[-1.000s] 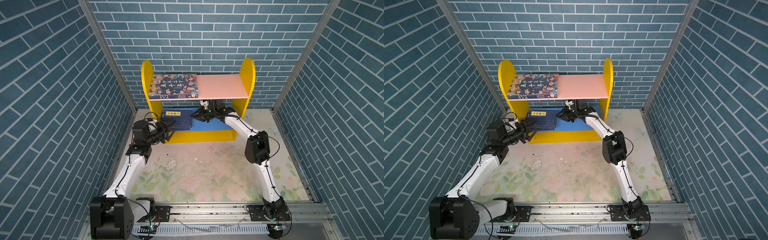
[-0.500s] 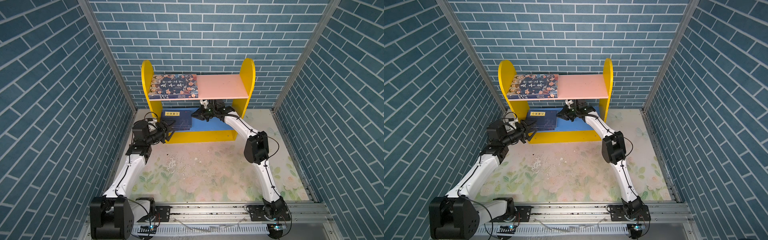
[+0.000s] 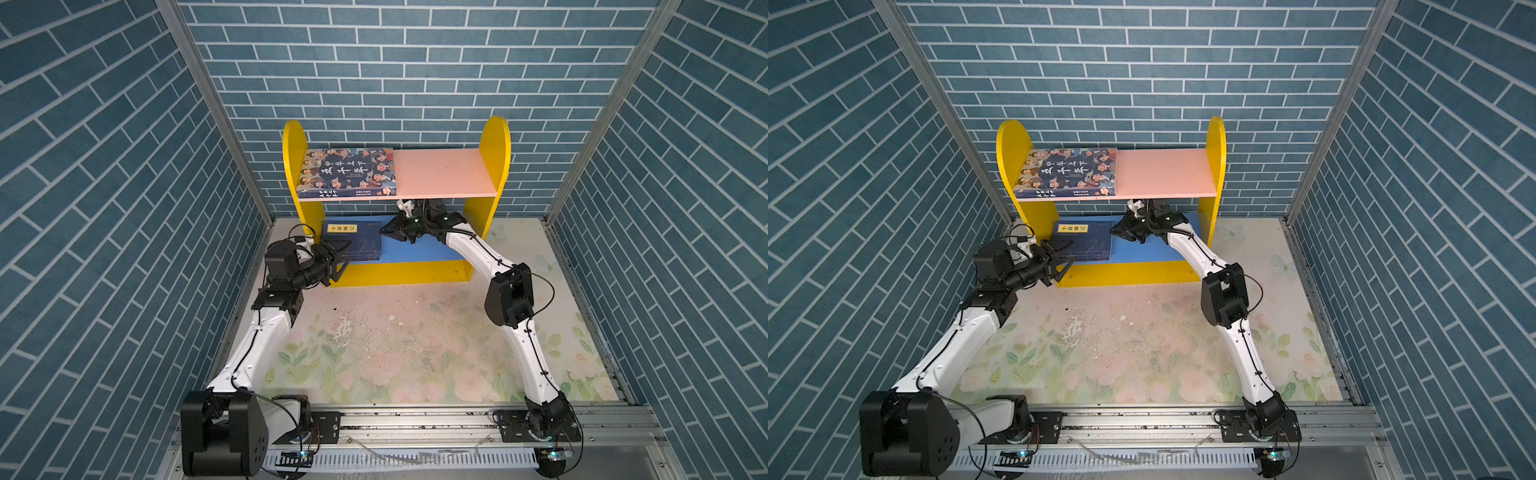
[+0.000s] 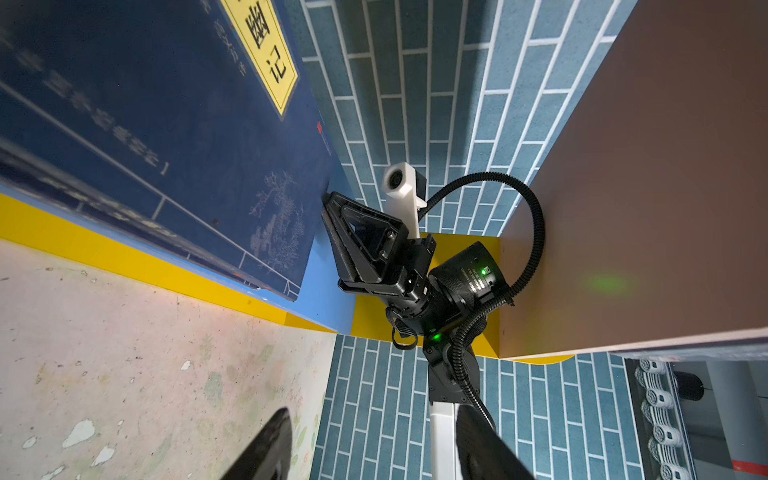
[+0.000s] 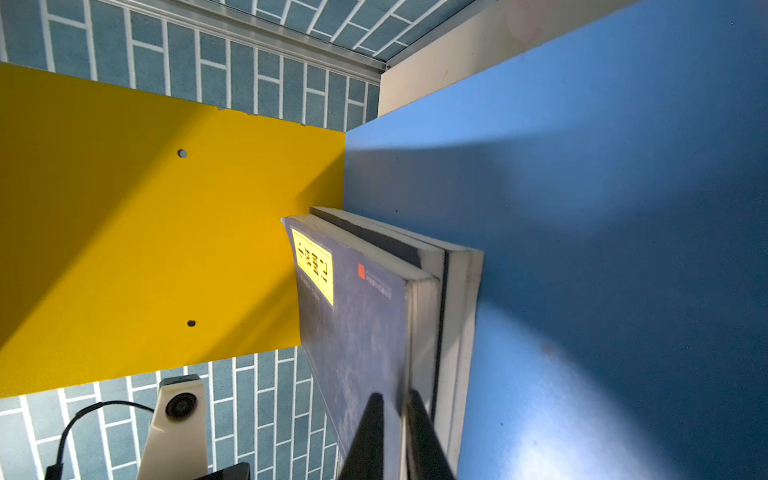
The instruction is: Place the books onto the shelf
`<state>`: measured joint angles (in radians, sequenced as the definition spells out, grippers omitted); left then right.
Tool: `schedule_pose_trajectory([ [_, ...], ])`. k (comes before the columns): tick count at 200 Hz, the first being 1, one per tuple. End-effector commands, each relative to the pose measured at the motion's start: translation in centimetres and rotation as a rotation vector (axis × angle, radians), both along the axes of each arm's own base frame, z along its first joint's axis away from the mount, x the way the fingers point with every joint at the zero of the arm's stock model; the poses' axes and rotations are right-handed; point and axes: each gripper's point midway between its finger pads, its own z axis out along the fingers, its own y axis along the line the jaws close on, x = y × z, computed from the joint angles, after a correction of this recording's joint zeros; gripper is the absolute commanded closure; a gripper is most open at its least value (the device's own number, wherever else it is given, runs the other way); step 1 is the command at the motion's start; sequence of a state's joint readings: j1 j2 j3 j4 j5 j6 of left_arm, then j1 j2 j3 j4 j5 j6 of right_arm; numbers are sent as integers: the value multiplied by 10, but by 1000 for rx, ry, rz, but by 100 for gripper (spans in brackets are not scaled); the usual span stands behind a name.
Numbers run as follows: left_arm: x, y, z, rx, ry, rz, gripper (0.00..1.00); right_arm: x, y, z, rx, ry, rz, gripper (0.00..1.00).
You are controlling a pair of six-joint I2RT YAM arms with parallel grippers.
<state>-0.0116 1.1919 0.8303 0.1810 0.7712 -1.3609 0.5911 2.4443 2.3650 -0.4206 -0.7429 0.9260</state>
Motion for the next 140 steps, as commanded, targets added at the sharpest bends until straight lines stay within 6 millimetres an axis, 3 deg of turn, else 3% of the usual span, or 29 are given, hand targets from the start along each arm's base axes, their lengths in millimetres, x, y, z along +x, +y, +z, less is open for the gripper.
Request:
schedule_pose_trajectory([
  [1,5,7,6,57,-93,0,36,-1,3,22,10,-72,0,82],
  [70,4,18,-7,362,-208,-46,36,-4,-14,35,-19,-94,-57,83],
  [140,5,21,-6,341,-204,-37,36,-21,-4,35,-10,-92,-17,86],
])
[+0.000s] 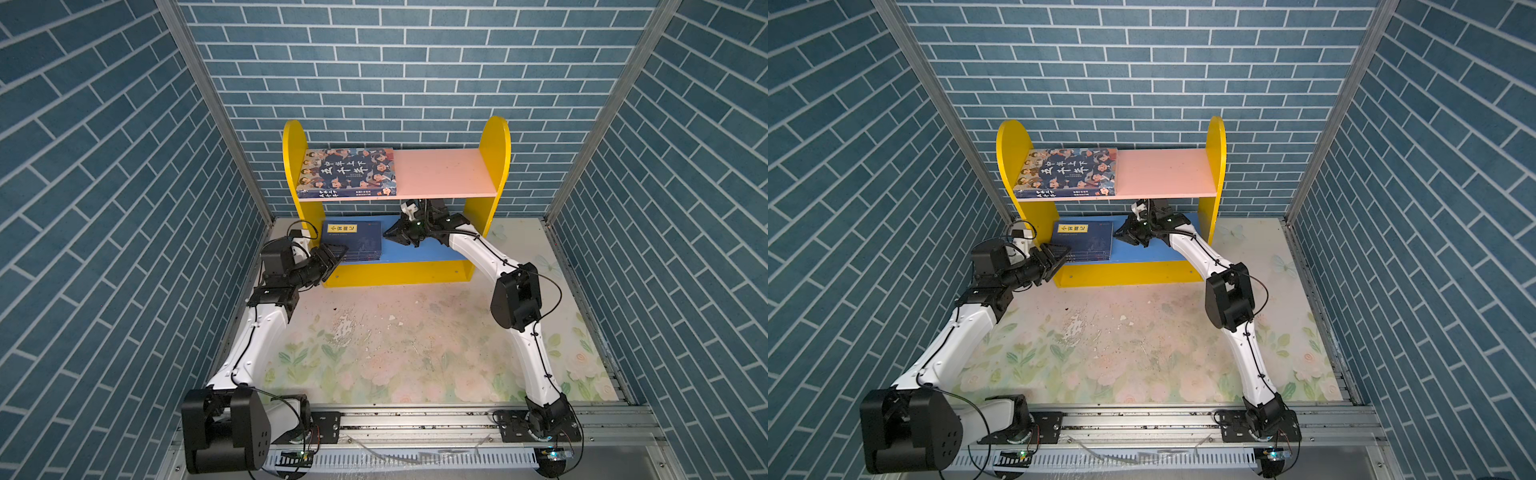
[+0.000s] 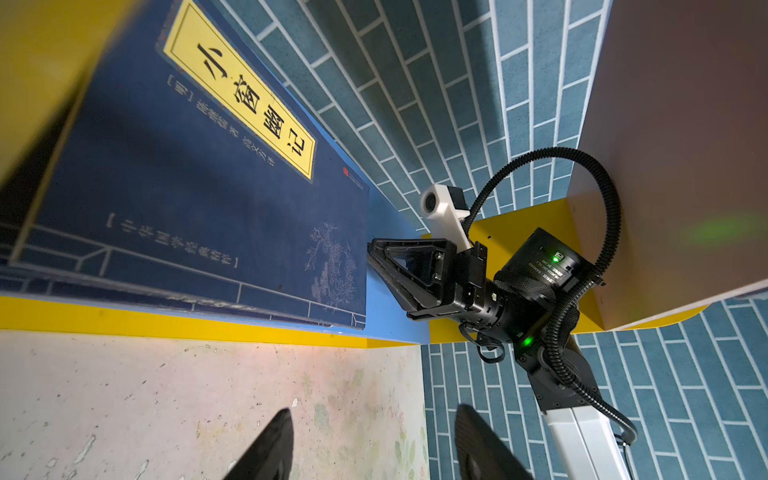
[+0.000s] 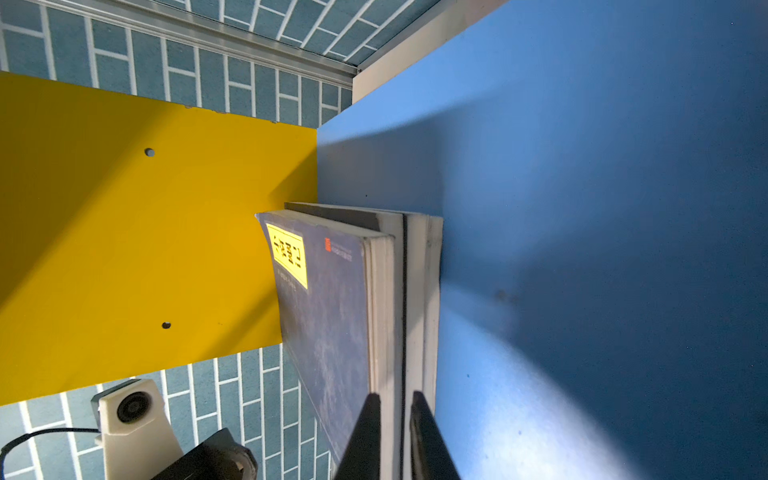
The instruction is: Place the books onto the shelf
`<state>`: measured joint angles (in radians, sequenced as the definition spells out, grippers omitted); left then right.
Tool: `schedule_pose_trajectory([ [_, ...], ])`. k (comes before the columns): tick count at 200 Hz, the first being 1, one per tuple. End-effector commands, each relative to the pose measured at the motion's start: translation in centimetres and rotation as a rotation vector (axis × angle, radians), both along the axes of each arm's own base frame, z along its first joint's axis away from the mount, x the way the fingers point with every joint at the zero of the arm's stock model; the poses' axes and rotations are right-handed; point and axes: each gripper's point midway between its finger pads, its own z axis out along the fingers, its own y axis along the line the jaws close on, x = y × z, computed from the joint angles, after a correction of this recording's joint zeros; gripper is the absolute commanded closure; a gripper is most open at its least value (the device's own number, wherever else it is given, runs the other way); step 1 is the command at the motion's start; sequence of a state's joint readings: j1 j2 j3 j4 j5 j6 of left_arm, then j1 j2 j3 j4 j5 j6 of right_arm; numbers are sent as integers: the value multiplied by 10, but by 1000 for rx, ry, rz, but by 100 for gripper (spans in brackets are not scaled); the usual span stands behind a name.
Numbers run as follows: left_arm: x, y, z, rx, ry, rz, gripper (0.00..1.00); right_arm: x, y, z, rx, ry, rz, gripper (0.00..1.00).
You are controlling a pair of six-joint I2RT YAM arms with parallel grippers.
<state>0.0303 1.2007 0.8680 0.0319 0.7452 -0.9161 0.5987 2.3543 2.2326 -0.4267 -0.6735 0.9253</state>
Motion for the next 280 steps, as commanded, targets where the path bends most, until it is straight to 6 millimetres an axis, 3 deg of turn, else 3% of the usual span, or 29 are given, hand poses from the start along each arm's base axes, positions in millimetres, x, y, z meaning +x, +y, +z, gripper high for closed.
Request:
schedule_pose_trajectory([
  [1,3,2,10,11,-34,-1,36,-11,8,41,49,-110,34,85],
  [67,2,2,8,-13,-16,3,36,-18,18,40,57,-112,52,86],
  [147,4,3,6,-21,-15,16,36,-14,23,38,57,-105,57,85],
  [206,11,7,-2,75,-92,7,36,-12,2,52,-14,-170,-10,83],
  [224,11,6,-6,82,-90,-7,36,-17,-7,52,-40,-187,-30,83],
  [227,11,6,-7,83,-88,-7,36,-21,-10,65,-28,-206,-34,83],
  [239,12,5,-9,84,-84,-16,36,-27,-15,73,-18,-221,-41,84],
  [280,14,4,-17,84,-74,-24,36,-59,-19,79,-5,-223,-7,85],
])
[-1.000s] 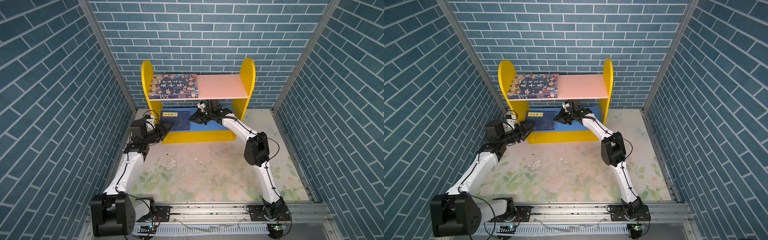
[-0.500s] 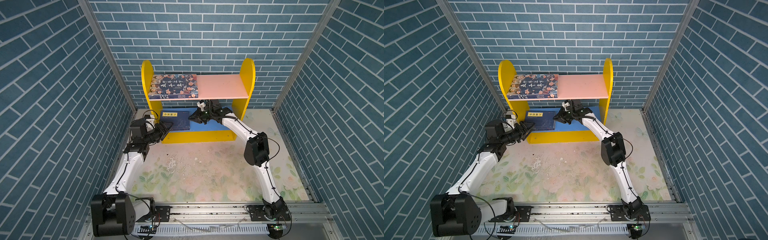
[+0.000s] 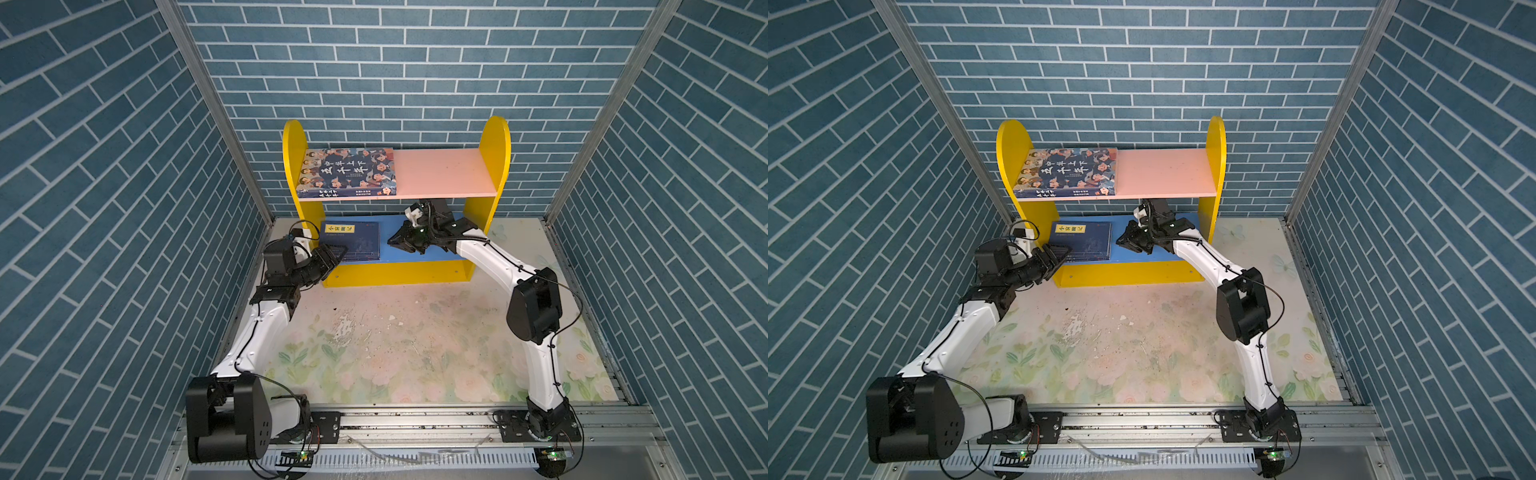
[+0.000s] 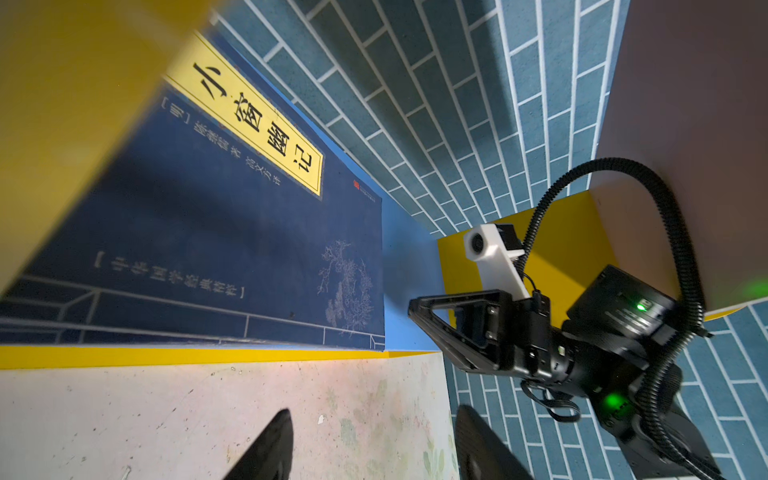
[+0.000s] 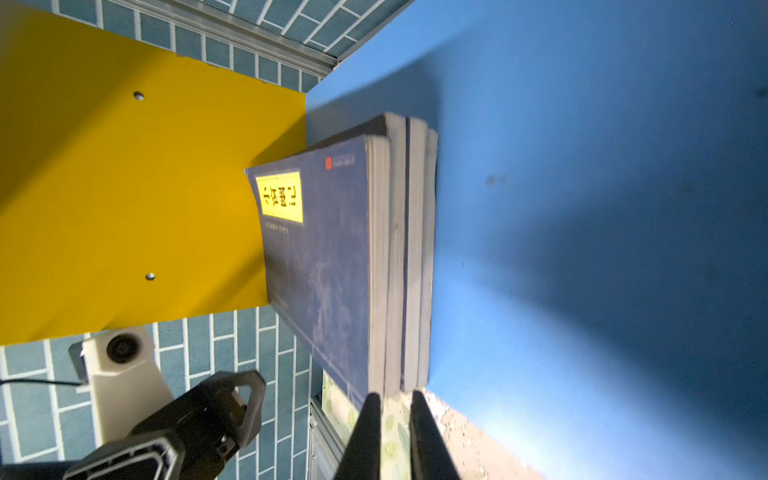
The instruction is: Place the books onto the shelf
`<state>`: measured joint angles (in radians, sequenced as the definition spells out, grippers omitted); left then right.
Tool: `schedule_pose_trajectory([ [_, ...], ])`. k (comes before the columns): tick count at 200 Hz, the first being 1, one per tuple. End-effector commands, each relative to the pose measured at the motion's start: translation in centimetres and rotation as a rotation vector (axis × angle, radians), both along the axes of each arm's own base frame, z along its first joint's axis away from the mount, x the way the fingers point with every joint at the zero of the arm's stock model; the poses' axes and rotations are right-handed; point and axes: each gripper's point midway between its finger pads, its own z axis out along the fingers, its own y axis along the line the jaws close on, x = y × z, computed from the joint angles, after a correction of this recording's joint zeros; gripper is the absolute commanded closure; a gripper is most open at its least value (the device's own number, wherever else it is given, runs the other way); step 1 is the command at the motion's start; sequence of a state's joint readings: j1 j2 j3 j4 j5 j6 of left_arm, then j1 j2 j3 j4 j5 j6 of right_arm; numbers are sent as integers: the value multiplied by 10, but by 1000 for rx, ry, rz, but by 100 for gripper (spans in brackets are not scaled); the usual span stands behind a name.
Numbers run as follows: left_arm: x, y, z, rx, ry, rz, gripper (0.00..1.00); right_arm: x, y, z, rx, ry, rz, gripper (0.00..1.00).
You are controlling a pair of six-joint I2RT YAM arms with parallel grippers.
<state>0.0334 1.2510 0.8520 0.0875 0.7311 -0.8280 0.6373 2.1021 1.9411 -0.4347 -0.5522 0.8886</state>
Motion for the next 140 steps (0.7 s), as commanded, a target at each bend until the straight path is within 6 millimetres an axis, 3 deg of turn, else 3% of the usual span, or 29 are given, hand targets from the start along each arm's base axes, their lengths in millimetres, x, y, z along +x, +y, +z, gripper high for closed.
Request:
schedule_pose_trajectory([
  [1,3,1,-2,14,-30,-15,36,-13,7,64,87,-189,43,85],
  [56,7,1,-15,21,-10,-14,36,-51,39,57,97,-171,159,85],
  [140,13,4,-23,20,8,5,36,-45,62,39,140,-137,166,86],
])
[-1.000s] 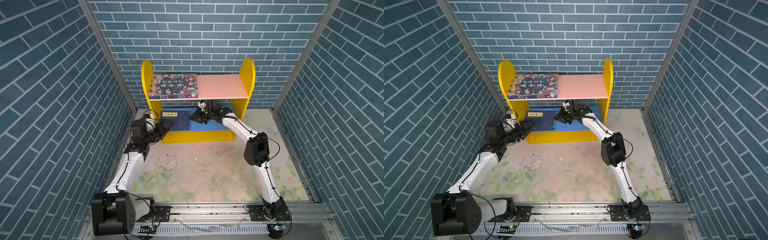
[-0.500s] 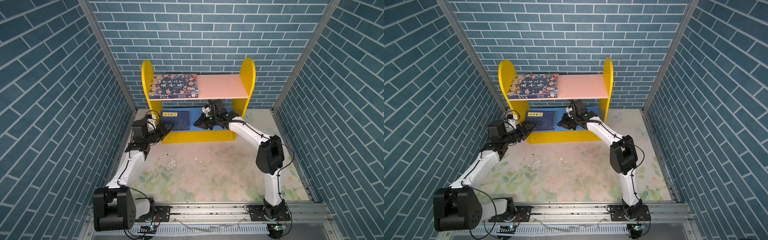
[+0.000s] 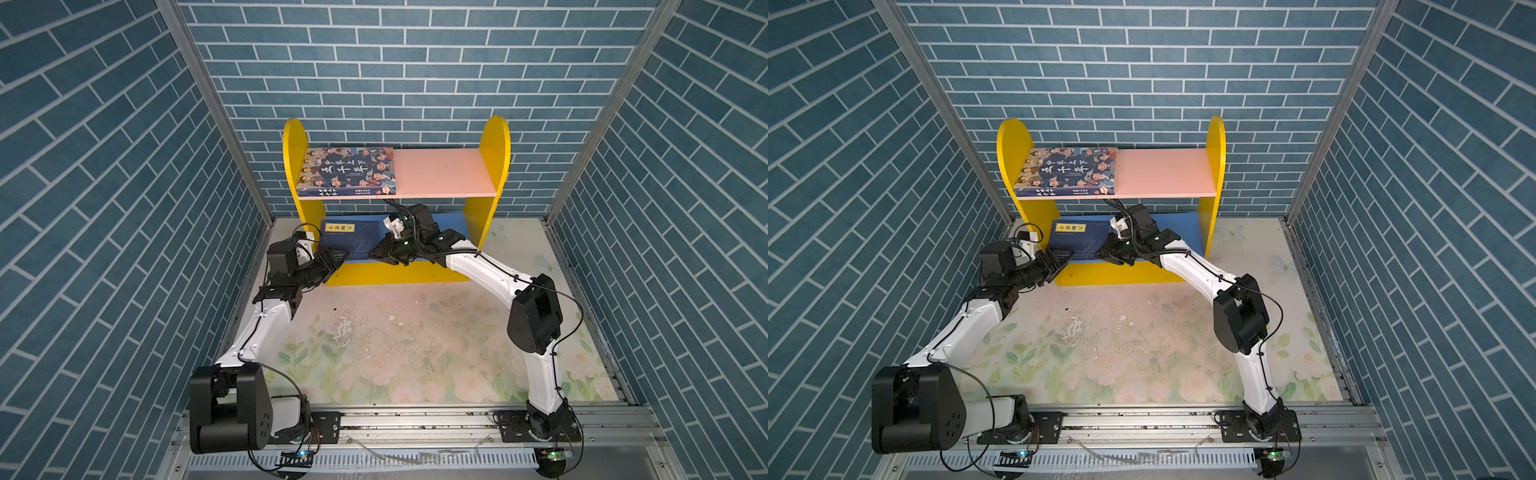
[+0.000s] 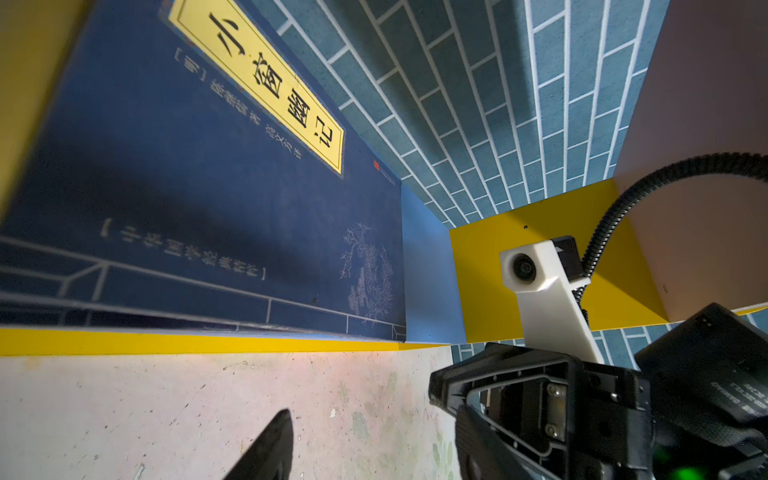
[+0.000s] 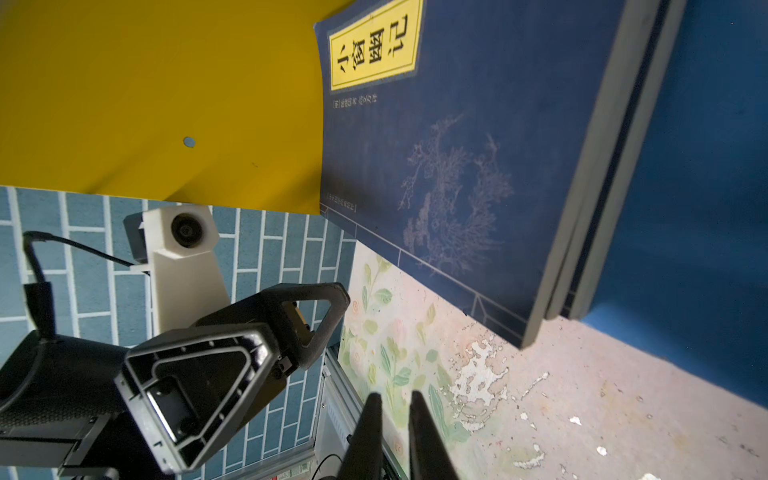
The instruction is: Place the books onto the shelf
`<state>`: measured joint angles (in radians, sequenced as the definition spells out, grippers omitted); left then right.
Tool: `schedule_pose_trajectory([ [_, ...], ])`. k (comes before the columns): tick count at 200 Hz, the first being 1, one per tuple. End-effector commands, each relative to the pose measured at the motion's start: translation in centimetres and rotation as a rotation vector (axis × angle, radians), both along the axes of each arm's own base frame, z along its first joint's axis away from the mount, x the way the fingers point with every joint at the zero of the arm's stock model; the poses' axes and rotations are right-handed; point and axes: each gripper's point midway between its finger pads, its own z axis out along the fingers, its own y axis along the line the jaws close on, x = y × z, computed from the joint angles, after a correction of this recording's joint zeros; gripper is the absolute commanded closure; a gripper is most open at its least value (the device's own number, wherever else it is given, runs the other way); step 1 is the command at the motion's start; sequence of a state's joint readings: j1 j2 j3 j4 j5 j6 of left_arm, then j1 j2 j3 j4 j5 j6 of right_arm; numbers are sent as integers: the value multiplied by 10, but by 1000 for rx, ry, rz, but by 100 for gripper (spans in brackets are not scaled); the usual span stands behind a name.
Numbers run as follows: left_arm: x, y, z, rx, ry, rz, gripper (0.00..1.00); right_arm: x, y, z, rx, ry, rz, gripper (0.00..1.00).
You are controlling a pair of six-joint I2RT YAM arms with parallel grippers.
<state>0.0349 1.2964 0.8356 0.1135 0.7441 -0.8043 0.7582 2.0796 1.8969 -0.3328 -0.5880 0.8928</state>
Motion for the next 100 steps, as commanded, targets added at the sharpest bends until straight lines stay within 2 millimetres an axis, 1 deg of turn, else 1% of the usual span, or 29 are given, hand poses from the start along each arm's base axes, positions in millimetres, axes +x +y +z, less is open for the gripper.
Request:
schedule_pose_trajectory([
  [1,9,5,-5,9,-13,24,36,9,10,25,76,-87,17,86],
  [26,6,6,-7,-12,2,40,36,10,2,13,38,-94,-15,86],
  [41,-2,3,-3,-33,-10,32,36,8,-2,15,47,-104,-23,85],
  [64,-12,-3,3,-46,-10,-8,36,12,-10,17,37,-113,-52,85],
  [86,-14,-4,1,-70,16,-5,36,17,-18,18,38,-133,-102,86],
  [100,-13,-5,0,-82,21,-1,36,22,-23,21,70,-131,-132,86],
])
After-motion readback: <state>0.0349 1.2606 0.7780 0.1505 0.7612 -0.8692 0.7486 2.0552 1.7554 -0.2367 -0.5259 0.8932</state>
